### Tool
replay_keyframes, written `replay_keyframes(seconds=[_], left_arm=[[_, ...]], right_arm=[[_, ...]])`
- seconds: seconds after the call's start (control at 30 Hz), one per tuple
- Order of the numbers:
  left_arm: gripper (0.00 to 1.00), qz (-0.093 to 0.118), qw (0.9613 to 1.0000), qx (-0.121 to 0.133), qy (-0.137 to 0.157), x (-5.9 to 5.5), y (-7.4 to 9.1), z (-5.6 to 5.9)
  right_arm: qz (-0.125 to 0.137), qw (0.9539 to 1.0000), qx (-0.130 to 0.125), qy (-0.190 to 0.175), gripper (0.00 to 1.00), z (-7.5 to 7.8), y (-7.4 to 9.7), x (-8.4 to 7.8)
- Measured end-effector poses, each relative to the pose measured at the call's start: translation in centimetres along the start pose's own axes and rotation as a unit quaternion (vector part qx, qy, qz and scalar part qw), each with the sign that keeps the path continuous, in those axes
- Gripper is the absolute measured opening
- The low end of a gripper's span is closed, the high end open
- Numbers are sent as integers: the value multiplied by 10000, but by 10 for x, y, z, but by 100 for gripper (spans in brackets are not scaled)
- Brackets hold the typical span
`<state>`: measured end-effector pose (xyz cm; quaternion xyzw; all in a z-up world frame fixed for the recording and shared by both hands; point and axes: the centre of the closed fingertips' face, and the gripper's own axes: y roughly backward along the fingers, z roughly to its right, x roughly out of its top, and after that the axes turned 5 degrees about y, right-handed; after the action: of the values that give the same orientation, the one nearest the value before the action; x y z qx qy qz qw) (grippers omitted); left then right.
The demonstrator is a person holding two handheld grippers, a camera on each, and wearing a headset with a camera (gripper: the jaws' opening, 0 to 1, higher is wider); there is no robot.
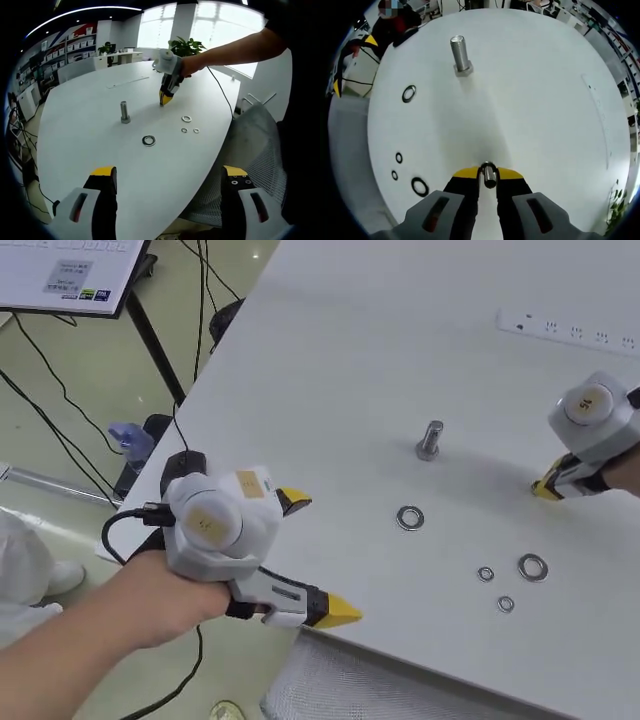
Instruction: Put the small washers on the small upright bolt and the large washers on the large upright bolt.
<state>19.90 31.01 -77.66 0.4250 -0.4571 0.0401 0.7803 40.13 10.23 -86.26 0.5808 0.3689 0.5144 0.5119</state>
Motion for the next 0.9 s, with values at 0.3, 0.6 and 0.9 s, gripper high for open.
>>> replay_keyframes(seconds=[0.3, 0.6, 0.9], left_arm=[[86, -14, 10000, 0, -40, 0, 1, 1], [85, -53, 10000, 21, -35, -4, 5, 2], [85, -15, 10000, 9, -73, -1, 7, 4]], right_arm=[[3, 10000, -10, 10, 15, 0, 0, 0], [48, 10000, 25, -28, 18, -1, 2, 0], [86, 10000, 34, 9, 22, -2, 9, 2]])
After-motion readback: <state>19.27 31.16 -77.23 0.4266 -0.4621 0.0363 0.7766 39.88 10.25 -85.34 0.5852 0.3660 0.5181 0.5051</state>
